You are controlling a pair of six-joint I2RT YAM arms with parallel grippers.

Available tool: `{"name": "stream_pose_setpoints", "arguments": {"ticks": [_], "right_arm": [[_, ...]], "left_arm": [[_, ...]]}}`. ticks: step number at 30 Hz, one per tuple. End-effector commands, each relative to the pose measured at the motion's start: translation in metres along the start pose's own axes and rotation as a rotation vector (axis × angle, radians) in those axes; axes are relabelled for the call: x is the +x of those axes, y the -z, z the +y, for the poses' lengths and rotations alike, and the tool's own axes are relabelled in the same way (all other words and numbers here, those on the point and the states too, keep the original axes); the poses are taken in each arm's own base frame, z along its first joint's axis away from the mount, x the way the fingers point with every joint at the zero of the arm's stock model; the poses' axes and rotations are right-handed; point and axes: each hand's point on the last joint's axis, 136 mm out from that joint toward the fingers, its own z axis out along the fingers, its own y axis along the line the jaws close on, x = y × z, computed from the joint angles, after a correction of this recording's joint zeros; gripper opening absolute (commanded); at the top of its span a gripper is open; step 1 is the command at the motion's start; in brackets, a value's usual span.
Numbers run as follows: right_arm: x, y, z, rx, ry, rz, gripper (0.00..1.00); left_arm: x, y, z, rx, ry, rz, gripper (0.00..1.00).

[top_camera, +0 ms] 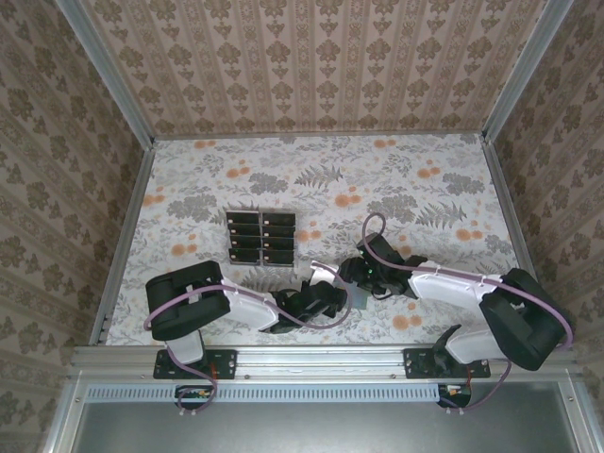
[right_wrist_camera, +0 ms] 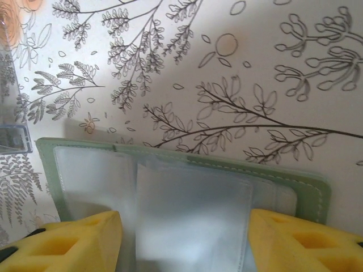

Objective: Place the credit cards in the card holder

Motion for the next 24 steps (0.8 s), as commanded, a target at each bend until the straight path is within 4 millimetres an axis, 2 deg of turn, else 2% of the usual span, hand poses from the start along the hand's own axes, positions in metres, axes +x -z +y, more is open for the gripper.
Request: {"name": "stream_pose_setpoints", "arguments": {"ticks": [1, 12, 16, 18, 24], "right_arm": [[0.011, -0.012, -0.007, 0.019, -0.01, 0.055, 0.62], [0.007, -0.007, 0.018, -0.089, -0.039, 0.058, 0.62], [0.007, -0.005, 0.024, -0.103, -0.048, 0.066, 0.62], [0.002, 0.004, 0.034, -0.132, -0.044, 0.05, 0.62], [0.0, 0.015, 0.049, -0.145, -0.023, 0.044, 0.62]], "left_arm": [[0.05, -0.002, 0.031, -0.085, -0.033, 0.151, 0.49], [0.044, 0.002, 0.029, -0.066, -0.032, 0.126, 0.51], [0.031, 0.011, 0.028, -0.06, -0.027, 0.086, 0.57], [0.025, 0.016, 0.029, -0.057, -0.022, 0.064, 0.59], [0.004, 0.037, 0.035, -0.057, 0.012, -0.016, 0.61]]}}
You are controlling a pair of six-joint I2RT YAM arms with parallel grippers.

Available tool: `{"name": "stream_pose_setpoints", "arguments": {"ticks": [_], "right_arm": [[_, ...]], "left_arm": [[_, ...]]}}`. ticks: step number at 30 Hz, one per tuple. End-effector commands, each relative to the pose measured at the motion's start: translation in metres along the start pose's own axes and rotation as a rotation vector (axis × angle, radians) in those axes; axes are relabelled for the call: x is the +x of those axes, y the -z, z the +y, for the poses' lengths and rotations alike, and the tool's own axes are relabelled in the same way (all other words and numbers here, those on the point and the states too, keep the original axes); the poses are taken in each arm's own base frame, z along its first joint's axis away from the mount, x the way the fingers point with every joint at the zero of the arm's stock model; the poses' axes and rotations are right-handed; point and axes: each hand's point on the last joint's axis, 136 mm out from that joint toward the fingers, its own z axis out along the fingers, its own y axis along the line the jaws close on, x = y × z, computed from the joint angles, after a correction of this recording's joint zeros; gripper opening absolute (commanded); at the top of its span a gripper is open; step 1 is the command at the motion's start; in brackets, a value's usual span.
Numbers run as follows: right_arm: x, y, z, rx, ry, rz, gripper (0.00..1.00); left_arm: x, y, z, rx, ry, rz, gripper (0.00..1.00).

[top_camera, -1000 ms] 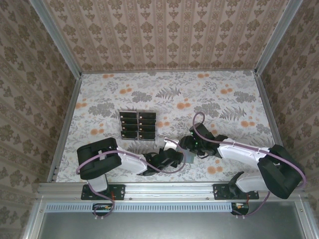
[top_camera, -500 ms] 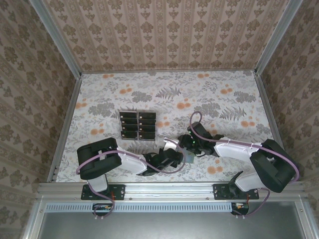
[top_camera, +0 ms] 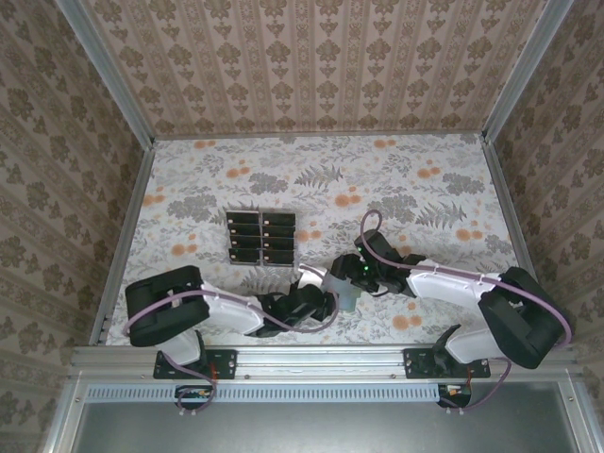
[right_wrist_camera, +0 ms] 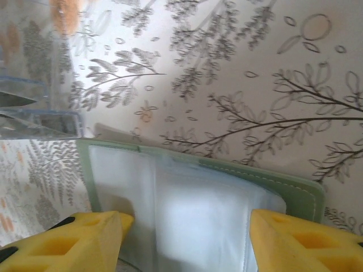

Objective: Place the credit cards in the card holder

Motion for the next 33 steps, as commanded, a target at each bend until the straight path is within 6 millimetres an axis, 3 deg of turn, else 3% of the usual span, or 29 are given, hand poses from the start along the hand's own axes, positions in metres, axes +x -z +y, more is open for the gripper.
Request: {"name": "stream_pose_setpoints", "arguments": {"ticks": [1, 8, 12, 18, 25, 29, 33], "right_arm": [[-0.002, 0.01, 0.021, -0.03, 0.002, 0.001, 0.62], [0.001, 0.005, 0.041, -0.036, 0.031, 0.011, 0.62], [0.004, -0.009, 0.043, -0.012, 0.03, 0.03, 0.62], [0.009, -0.02, 0.064, -0.013, 0.063, 0.05, 0.62], [0.012, -0.046, 0.097, -0.039, 0.099, 0.088, 0.61], [0.004, -0.032, 0.108, -0.048, 0.127, 0.045, 0.61], [-0.003, 0.002, 0.085, 0.033, 0.176, -0.026, 0.61]], "left_arm": [[-0.005, 0.014, 0.017, -0.049, 0.022, -0.029, 0.61], [-0.02, 0.035, 0.025, -0.047, 0.045, -0.1, 0.61], [-0.023, 0.043, 0.032, -0.055, 0.049, -0.125, 0.61], [-0.032, 0.065, 0.053, -0.108, 0.079, -0.188, 0.62], [-0.047, 0.095, 0.074, -0.157, 0.091, -0.251, 0.63], [-0.045, 0.098, 0.079, -0.163, 0.087, -0.234, 0.66], [-0.043, 0.093, 0.077, -0.155, 0.087, -0.202, 0.69]]}}
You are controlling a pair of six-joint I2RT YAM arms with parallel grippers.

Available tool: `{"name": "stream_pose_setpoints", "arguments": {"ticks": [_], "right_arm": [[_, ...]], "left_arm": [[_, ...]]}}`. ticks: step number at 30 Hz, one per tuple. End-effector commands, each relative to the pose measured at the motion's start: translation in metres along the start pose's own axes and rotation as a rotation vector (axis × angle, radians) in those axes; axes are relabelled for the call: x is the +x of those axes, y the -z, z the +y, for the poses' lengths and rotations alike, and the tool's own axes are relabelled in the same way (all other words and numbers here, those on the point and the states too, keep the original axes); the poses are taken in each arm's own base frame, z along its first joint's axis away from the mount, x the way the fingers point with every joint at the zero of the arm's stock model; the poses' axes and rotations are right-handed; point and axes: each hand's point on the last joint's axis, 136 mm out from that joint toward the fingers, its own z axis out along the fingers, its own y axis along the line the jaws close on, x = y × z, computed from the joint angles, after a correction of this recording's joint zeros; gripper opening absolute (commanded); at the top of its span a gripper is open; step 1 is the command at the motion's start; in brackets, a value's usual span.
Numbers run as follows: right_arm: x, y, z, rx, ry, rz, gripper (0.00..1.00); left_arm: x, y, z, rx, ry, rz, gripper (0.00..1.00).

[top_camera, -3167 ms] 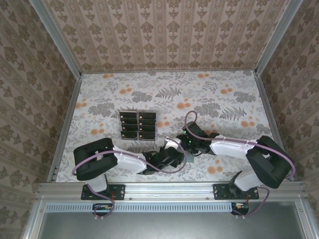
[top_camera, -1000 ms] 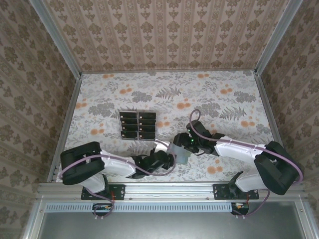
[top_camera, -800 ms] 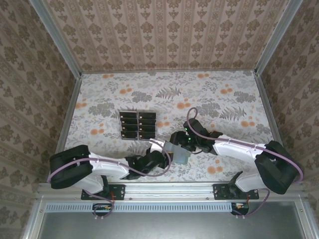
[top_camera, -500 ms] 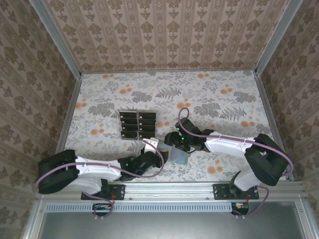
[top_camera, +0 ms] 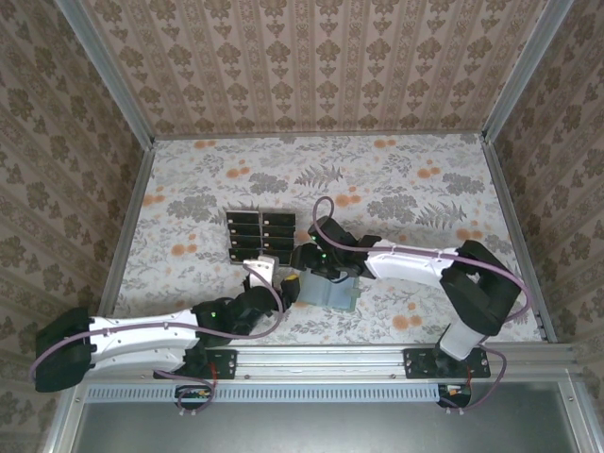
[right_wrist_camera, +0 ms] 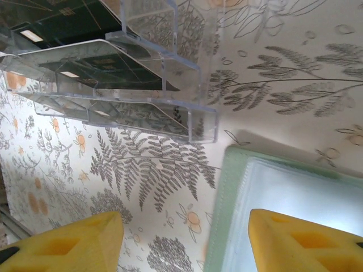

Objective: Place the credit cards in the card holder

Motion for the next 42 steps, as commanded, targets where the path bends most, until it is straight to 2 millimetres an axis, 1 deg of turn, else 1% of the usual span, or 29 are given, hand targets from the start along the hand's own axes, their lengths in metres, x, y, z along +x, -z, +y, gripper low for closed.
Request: {"name": "stream_pose_setpoints", "arguments": {"ticks": [1, 3, 6, 10, 13, 15, 17, 20, 24, 26, 29, 31, 34, 35, 36, 38, 40, 41, 42], "right_arm": [[-0.004, 0.038, -0.023, 0.099, 0.054, -0.077, 0.61], [0.003, 0.049, -0.051, 0.182, 0.06, -0.091, 0.62], [0.013, 0.067, -0.085, 0.255, 0.046, -0.118, 0.61], [0.024, 0.078, -0.119, 0.33, 0.029, -0.134, 0.61], [0.031, 0.081, -0.139, 0.386, 0.031, -0.131, 0.61], [0.035, 0.08, -0.147, 0.406, 0.034, -0.126, 0.61], [0.037, 0.078, -0.153, 0.429, 0.044, -0.117, 0.61], [0.039, 0.073, -0.157, 0.442, 0.055, -0.101, 0.61], [0.038, 0.069, -0.153, 0.431, 0.059, -0.099, 0.61], [0.036, 0.07, -0.149, 0.416, 0.06, -0.104, 0.61], [0.03, 0.074, -0.136, 0.377, 0.062, -0.116, 0.61], [0.022, 0.077, -0.122, 0.329, 0.068, -0.131, 0.61], [0.007, 0.082, -0.094, 0.248, 0.1, -0.15, 0.61], [0.002, 0.083, -0.084, 0.221, 0.114, -0.15, 0.61], [-0.003, 0.084, -0.074, 0.202, 0.129, -0.15, 0.61], [-0.013, 0.084, -0.055, 0.173, 0.166, -0.153, 0.61], [-0.022, 0.081, -0.039, 0.151, 0.201, -0.151, 0.63], [-0.025, 0.079, -0.031, 0.14, 0.219, -0.147, 0.64], [-0.028, 0.077, -0.023, 0.128, 0.236, -0.142, 0.64]], "left_arm": [[0.01, -0.005, 0.006, -0.032, -0.03, 0.056, 0.69], [0.012, -0.011, 0.002, -0.036, -0.042, 0.085, 0.69], [0.015, -0.02, -0.004, -0.04, -0.059, 0.119, 0.7], [0.019, -0.035, -0.011, -0.055, -0.09, 0.171, 0.7], [0.022, -0.044, -0.015, -0.069, -0.12, 0.198, 0.71], [0.024, -0.048, -0.016, -0.076, -0.133, 0.212, 0.71], [0.026, -0.052, -0.016, -0.087, -0.142, 0.224, 0.71], [0.035, -0.058, -0.013, -0.104, -0.15, 0.248, 0.71], [0.042, -0.058, -0.008, -0.123, -0.134, 0.266, 0.71], [0.04, -0.053, -0.006, -0.122, -0.118, 0.26, 0.71], [0.029, -0.045, -0.002, -0.136, -0.112, 0.246, 0.72], [0.016, -0.037, 0.002, -0.151, -0.106, 0.232, 0.73], [-0.012, -0.023, 0.017, -0.178, -0.056, 0.19, 0.8], [-0.024, -0.018, 0.024, -0.19, -0.03, 0.173, 0.82], [-0.032, -0.014, 0.032, -0.2, -0.006, 0.161, 0.88], [-0.057, -0.003, 0.049, -0.206, 0.059, 0.115, 1.0], [-0.079, 0.005, 0.075, -0.244, 0.123, 0.078, 1.0], [-0.088, 0.009, 0.087, -0.261, 0.15, 0.065, 1.0], [-0.094, 0.011, 0.095, -0.264, 0.17, 0.064, 1.0]]}}
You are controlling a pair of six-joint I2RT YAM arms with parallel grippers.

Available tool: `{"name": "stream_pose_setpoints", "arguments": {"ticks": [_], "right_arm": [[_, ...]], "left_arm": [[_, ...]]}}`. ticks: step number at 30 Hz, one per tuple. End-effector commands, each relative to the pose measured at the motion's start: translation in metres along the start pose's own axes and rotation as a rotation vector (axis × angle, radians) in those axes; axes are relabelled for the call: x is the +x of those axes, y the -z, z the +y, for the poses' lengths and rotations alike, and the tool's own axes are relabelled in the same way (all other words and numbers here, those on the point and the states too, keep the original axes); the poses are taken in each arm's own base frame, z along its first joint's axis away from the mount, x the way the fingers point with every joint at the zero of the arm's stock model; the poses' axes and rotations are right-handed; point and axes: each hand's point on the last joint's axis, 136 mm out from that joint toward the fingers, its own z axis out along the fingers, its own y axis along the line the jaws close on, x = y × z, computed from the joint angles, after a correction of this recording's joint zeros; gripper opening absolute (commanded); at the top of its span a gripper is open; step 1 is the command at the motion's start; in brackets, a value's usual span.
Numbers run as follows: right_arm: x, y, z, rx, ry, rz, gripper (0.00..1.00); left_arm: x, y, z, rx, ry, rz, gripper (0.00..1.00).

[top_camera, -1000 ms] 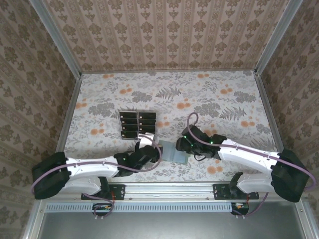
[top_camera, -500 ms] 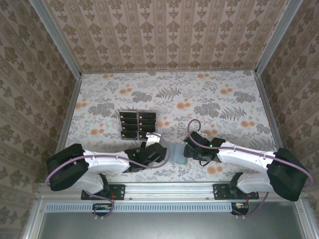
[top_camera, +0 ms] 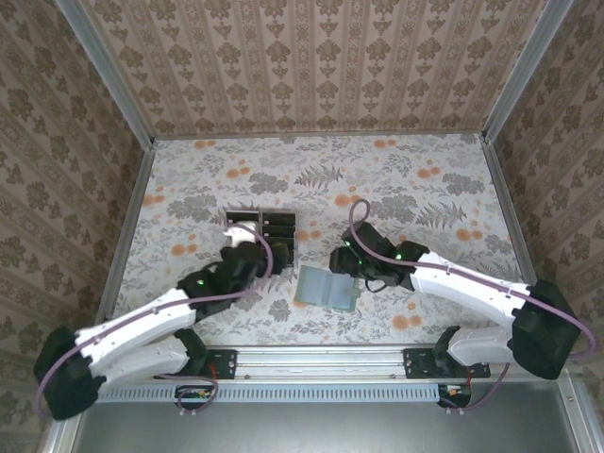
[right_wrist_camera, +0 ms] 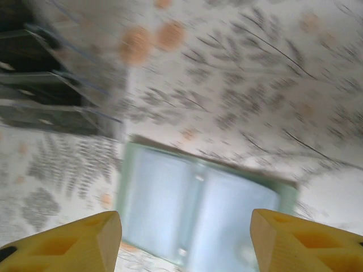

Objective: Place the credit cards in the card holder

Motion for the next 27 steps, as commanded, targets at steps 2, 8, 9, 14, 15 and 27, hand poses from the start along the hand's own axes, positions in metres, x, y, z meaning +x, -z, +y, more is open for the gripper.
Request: {"name": "stream_pose_setpoints", "arguments": {"ticks": [2, 8, 9, 14, 15, 27], "right_arm": [[-0.013, -0.011, 0.034, -0.061, 0.126, 0.035, 0.66], [-0.016, -0.036, 0.064, -0.069, 0.253, 0.081, 0.67], [-0.016, -0.04, 0.066, -0.063, 0.267, 0.082, 0.67], [-0.017, -0.061, 0.074, -0.015, 0.313, 0.079, 0.68], [-0.018, -0.066, 0.073, -0.004, 0.317, 0.082, 0.67], [-0.03, -0.107, 0.063, 0.098, 0.354, 0.074, 0.67]], "left_arm": [[-0.022, 0.002, 0.042, -0.035, 0.077, 0.057, 1.0], [-0.057, -0.025, 0.102, 0.05, 0.409, 0.021, 1.0], [-0.062, -0.029, 0.106, 0.069, 0.438, 0.005, 1.0], [-0.077, -0.044, 0.112, 0.14, 0.492, -0.028, 1.0], [-0.079, -0.048, 0.112, 0.151, 0.496, -0.032, 1.0], [-0.062, -0.087, 0.11, 0.199, 0.586, -0.008, 1.0]]}}
